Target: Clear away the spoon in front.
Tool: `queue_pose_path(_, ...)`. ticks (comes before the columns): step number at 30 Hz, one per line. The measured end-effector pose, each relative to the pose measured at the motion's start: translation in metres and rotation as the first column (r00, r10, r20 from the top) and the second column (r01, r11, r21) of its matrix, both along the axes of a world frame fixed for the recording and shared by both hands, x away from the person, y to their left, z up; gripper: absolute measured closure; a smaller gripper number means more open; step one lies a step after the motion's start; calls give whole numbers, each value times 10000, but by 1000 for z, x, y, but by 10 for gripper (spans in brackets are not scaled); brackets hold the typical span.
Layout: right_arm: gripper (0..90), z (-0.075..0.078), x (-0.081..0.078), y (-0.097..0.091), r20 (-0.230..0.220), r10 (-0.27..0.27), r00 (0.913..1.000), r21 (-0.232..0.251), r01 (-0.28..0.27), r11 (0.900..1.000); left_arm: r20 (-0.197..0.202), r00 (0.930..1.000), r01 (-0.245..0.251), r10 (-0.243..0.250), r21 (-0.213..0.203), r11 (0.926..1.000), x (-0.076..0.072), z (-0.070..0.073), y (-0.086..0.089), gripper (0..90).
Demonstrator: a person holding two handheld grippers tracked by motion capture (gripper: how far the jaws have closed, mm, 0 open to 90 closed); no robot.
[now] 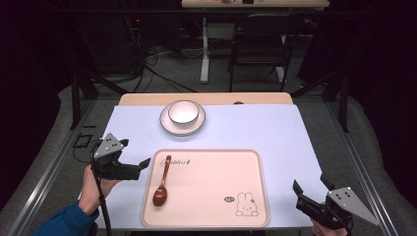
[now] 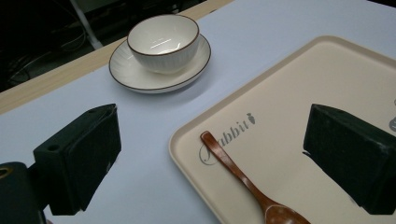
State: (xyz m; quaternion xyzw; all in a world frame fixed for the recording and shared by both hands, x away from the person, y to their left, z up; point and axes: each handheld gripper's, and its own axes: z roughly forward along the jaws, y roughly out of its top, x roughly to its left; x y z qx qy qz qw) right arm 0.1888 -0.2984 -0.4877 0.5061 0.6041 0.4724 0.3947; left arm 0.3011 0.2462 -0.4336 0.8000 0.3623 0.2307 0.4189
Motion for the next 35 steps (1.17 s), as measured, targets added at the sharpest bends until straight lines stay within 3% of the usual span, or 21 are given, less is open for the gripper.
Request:
queue_pose_path(4, 139, 0, 0, 0, 6, 0, 10000, -9, 0, 10000, 157, 9994, -313, 316, -209, 9993, -10, 0, 11, 37)
queue_pose_path(11, 138, 0, 0, 0, 5, 14, 10000, -7, -14, 10000, 40, 9964, -842, 844, -346, 9958, -28, -9, 29, 28)
queue_pose_path(20, 138, 0, 0, 1, 25, 18, 10000, -20, -18, 10000, -204, 9874, -1579, 1568, -743, 9847, -49, -24, 56, 2)
queue_pose_path(26, 138, 0, 0, 1, 24, 7, 10000, -25, -7, 10000, -431, 9812, -1918, 1880, -1157, 9746, -60, -38, 65, 0)
queue_pose_path(29, 138, 0, 0, 1, 31, 7, 10000, -24, -7, 10000, -358, 9788, -2048, 2019, -1217, 9712, -64, -40, 68, 0)
queue_pose_path(35, 138, 0, 0, 0, 67, -26, 10000, 1, 26, 10000, -521, 9828, -1821, 1774, -1070, 9774, -63, -46, 66, 0)
